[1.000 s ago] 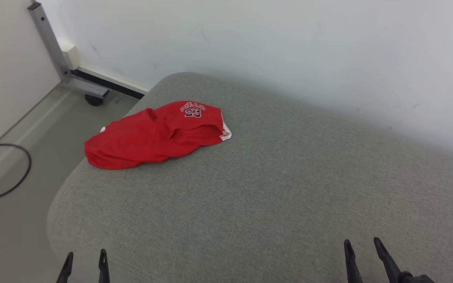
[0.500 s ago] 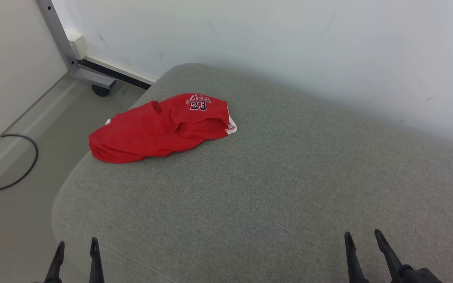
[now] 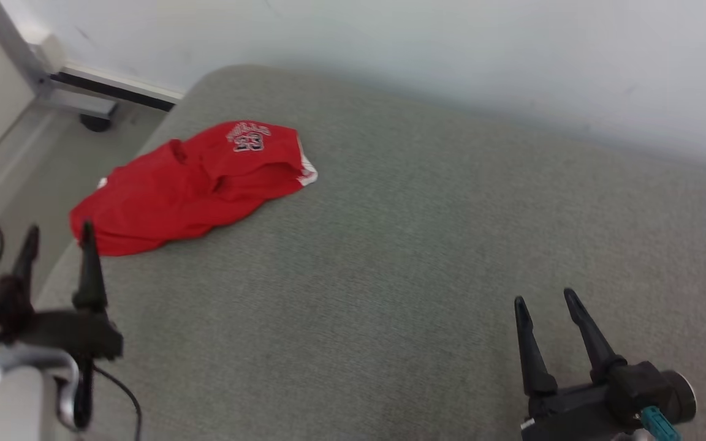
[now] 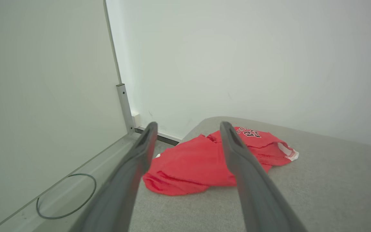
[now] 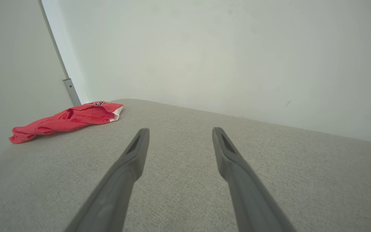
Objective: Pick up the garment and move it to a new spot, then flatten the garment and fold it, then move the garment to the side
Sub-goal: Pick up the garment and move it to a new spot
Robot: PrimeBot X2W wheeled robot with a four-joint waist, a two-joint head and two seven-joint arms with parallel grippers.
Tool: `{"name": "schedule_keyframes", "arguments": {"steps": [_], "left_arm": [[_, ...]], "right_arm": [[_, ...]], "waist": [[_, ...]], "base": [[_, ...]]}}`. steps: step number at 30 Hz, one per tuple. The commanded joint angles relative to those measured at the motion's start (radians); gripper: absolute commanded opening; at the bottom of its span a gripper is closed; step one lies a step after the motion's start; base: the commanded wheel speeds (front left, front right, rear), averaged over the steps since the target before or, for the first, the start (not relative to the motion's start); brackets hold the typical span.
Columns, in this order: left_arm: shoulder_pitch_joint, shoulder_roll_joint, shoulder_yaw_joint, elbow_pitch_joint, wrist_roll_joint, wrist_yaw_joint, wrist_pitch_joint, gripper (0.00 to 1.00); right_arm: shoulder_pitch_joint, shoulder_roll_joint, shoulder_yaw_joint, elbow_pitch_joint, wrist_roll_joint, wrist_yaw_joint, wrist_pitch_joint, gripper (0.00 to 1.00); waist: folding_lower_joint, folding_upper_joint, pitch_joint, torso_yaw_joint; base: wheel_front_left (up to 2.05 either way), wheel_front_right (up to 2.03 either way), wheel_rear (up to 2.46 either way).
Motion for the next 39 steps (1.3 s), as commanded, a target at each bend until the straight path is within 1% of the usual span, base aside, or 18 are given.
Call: {"name": "schedule_keyframes", "arguments": {"steps": [1,6,13,18,23,27,29,33,34,39], "left_arm": [[-0.039,0.015,-0.008,0.014,-0.015,-0.001,-0.001,1.0],[-0.22,0.116,-0.04,0.12,-0.148,0.0,0.038,1.0],[-0.397,0.243,-0.114,0.249,-0.325,0.0,0.166,1.0],[-0.47,0.296,-0.16,0.341,-0.422,0.0,0.28,1.0],[-0.514,0.361,-0.212,0.421,-0.462,0.0,0.36,1.0],[-0.535,0.386,-0.235,0.502,-0.514,0.0,0.475,1.0],[-0.546,0.406,-0.252,0.529,-0.52,0.0,0.513,1.0],[-0.564,0.402,-0.268,0.585,-0.548,0.0,0.594,1.0],[-0.564,0.402,-0.268,0.585,-0.548,0.0,0.594,1.0],[-0.587,0.395,-0.301,0.643,-0.569,0.0,0.711,1.0]], "right_arm": [[-0.014,0.0,0.003,-0.007,-0.012,-0.003,-0.004,1.0],[-0.07,0.001,0.04,-0.038,-0.011,-0.003,-0.004,1.0],[-0.109,0.001,0.059,-0.061,0.003,-0.003,-0.004,1.0],[-0.122,0.001,0.066,-0.082,0.007,-0.003,-0.004,1.0],[-0.139,0.001,0.073,-0.1,0.004,-0.003,-0.004,1.0],[-0.147,0.001,0.075,-0.113,-0.004,-0.003,-0.004,1.0],[-0.151,0.001,0.075,-0.118,-0.008,-0.003,-0.004,1.0],[-0.141,0.001,0.068,-0.123,-0.015,-0.003,-0.004,1.0],[-0.141,0.001,0.068,-0.123,-0.015,-0.003,-0.004,1.0],[-0.141,0.001,0.07,-0.126,-0.017,-0.003,-0.004,1.0]], "waist": [[-0.0002,-0.0002,0.085,-0.087],[-0.0002,-0.0002,0.159,-0.17],[-0.0002,-0.0002,0.224,-0.263],[-0.0002,-0.0002,0.254,-0.312],[-0.0002,-0.0002,0.281,-0.356],[-0.0002,-0.0002,0.302,-0.382],[-0.0002,-0.0002,0.312,-0.392],[-0.0002,-0.0002,0.326,-0.396],[-0.0002,-0.0002,0.326,-0.396],[-0.0002,-0.0002,0.335,-0.391]], "base": [[0.0,0.0,0.0],[0.0,0.0,0.0],[0.0,0.0,0.0],[0.0,0.0,0.0],[0.0,0.0,0.0],[0.0,0.0,0.0],[0.0,0.0,0.0],[0.0,0.0,0.0],[0.0,0.0,0.0],[0.0,0.0,0.0]]}}
